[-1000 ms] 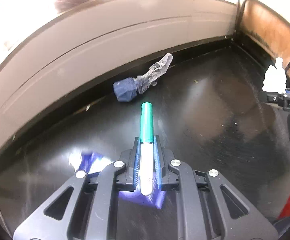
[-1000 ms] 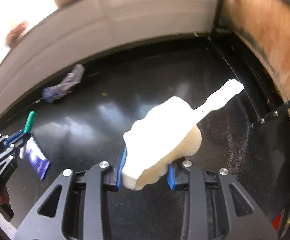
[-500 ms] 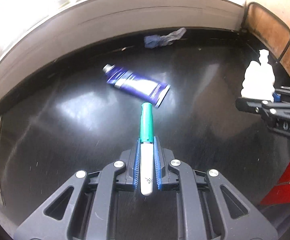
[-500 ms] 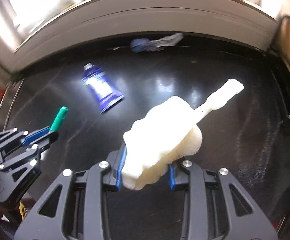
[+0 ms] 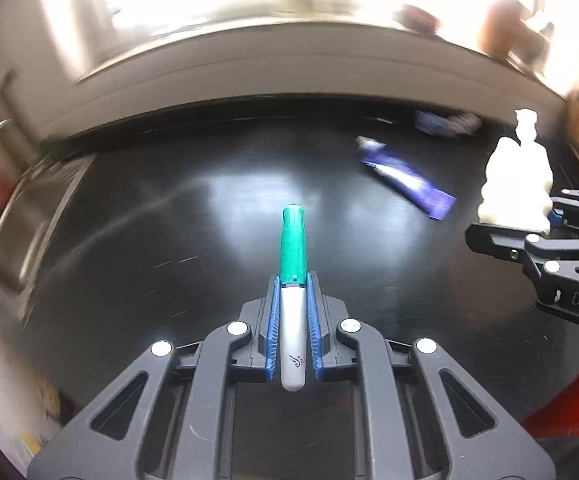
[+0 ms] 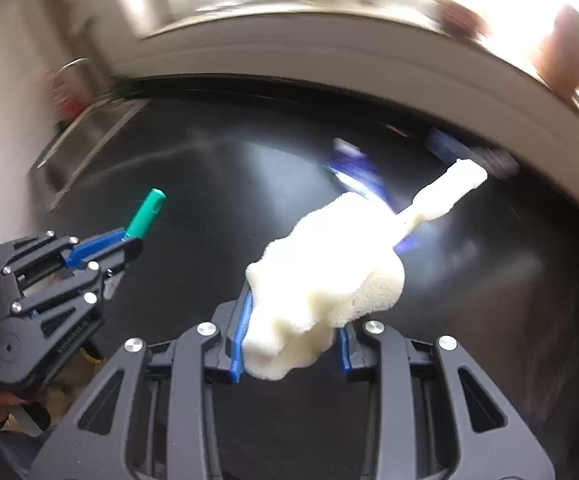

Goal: Collect trash
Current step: 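Carry marker and foam brush to the bin and open both tools over it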

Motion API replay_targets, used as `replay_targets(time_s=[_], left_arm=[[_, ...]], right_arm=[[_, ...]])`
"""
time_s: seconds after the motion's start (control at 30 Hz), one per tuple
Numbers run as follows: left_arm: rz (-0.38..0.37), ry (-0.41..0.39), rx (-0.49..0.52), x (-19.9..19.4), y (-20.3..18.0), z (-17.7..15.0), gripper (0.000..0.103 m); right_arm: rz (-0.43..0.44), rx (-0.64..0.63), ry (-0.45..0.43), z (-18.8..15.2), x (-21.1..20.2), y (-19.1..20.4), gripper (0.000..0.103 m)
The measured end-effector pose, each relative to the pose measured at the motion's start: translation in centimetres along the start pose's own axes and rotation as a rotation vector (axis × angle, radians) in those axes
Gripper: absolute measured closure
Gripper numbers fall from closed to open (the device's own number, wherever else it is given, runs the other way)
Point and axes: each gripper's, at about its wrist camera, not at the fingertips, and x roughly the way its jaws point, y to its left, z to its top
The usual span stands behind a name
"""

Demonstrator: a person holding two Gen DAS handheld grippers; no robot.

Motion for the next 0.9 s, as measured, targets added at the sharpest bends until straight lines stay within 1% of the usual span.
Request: replay_targets(time_s=[0.07, 0.1, 0.17, 0.2, 0.27, 0.33, 0.4, 0.47, 0.53, 0.57, 0.6, 0.63, 0.7, 0.77, 0.83, 0.9], left_arm=[[0.071, -0.012, -0.085, -1.4, 4.1, -1.4, 0.09], [0.1, -0.013, -0.119, -1.9, 5.8, -2.2, 0.09], [0.167, -0.01, -0.205, -3.0, 9.6, -4.2, 0.09], [0.205, -0.002, -0.257, -3.6, 12.0, -5.9, 0.09], [0.301, 0.031, -0.345, -4.5, 16.5, -9.7, 0.09], [0.363, 0.072, -0.43, -4.9, 20.2, -13.5, 0.09], [0.394, 0.104, -0.521, -5.2, 23.3, -17.0, 0.09], [0.409, 0.13, -0.628, -5.3, 26.5, -21.6, 0.09], [0.401, 0.133, -0.705, -5.1, 28.6, -25.0, 0.09], [0.397, 0.153, -0.751, -4.6, 29.9, -27.2, 0.09], [0.39, 0.158, -0.785, -4.4, 30.8, -28.7, 0.09], [0.387, 0.162, -0.814, -4.1, 31.7, -30.1, 0.09], [0.371, 0.167, -0.865, -3.1, 33.2, -32.6, 0.09], [0.346, 0.171, -0.897, -1.7, 34.5, -34.5, 0.09], [0.33, 0.176, -0.904, -0.1, 35.3, -35.2, 0.09], [0.301, 0.186, -0.924, 1.4, 36.3, -36.1, 0.09]], right_arm=[[0.055, -0.085, -0.005, 1.8, 0.8, 4.0, 0.069], [0.103, -0.152, -0.004, 2.9, 1.4, 7.4, 0.069], [0.18, -0.25, 0.008, 4.1, 2.6, 12.9, 0.069], [0.223, -0.311, 0.02, 4.5, 3.2, 16.3, 0.069], [0.297, -0.405, 0.047, 4.7, 4.1, 21.9, 0.069], [0.39, -0.517, 0.091, 3.8, 5.4, 28.5, 0.068], [0.471, -0.629, 0.148, 2.3, 7.0, 34.8, 0.068], [0.523, -0.702, 0.206, 0.9, 8.6, 39.4, 0.068], [0.555, -0.78, 0.262, -1.1, 10.6, 43.5, 0.068], [0.563, -0.807, 0.289, -2.0, 11.6, 45.1, 0.068], [0.566, -0.843, 0.324, -3.1, 13.0, 47.0, 0.068], [0.57, -0.859, 0.344, -3.4, 13.9, 47.9, 0.068], [0.56, -0.893, 0.385, -4.4, 16.1, 50.2, 0.067], [0.541, -0.912, 0.431, -5.2, 18.5, 52.2, 0.066], [0.519, -0.903, 0.476, -5.3, 20.6, 53.4, 0.066], [0.493, -0.939, 0.478, -5.7, 21.9, 54.3, 0.066]])
